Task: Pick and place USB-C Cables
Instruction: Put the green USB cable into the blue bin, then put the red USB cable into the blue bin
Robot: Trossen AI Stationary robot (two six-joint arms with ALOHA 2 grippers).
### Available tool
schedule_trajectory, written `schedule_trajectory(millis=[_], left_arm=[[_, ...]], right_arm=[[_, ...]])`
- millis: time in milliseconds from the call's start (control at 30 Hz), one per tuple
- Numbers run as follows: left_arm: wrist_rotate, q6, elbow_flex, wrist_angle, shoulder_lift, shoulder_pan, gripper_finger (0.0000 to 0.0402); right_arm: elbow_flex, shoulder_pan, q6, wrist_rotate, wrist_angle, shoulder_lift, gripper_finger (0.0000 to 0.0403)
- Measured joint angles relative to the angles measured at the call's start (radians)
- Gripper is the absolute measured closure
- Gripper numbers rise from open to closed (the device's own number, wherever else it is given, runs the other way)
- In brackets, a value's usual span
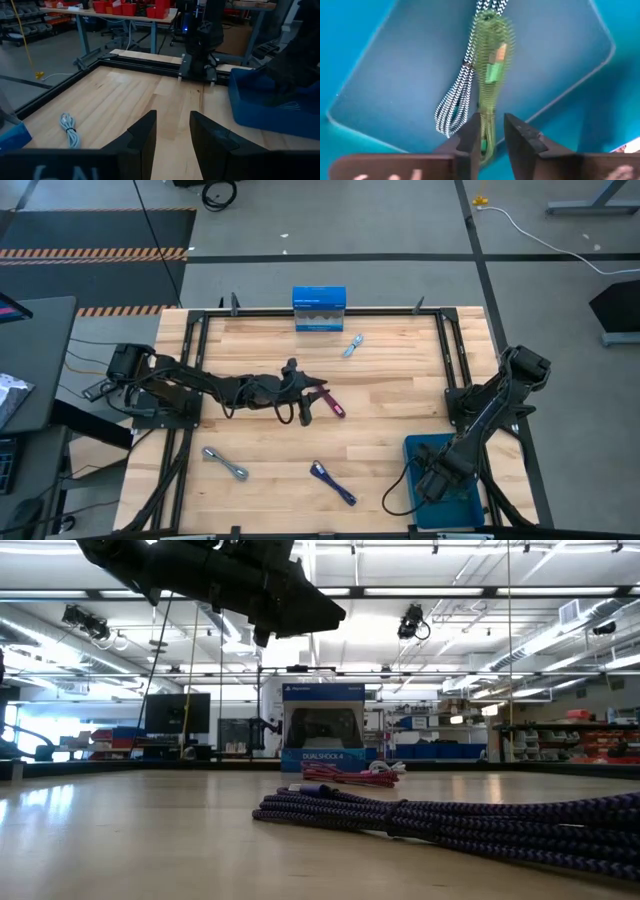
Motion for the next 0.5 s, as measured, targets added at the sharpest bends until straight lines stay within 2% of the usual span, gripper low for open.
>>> schedule_trajectory(millis=[200, 333, 500], left_arm=[[0.000, 0.004, 0.000, -0.006, 0.000, 0.000, 0.0276], [0.000, 0.006, -0.001, -0.051, -0.030, 0.000, 0.0276], [0.000, -0.022, -0.001, -0.106, -0.070, 0.000, 0.0276]], right_arm=[[0.002, -0.001, -0.038, -0.009, -0.006, -0.003, 0.0254], [0.042, -0.028, -0.089, -0.020, -0.078, -0.038, 0.0226], [0.148, -0.082, -0.142, 0.092, -0.217, -0.108, 0.0211]])
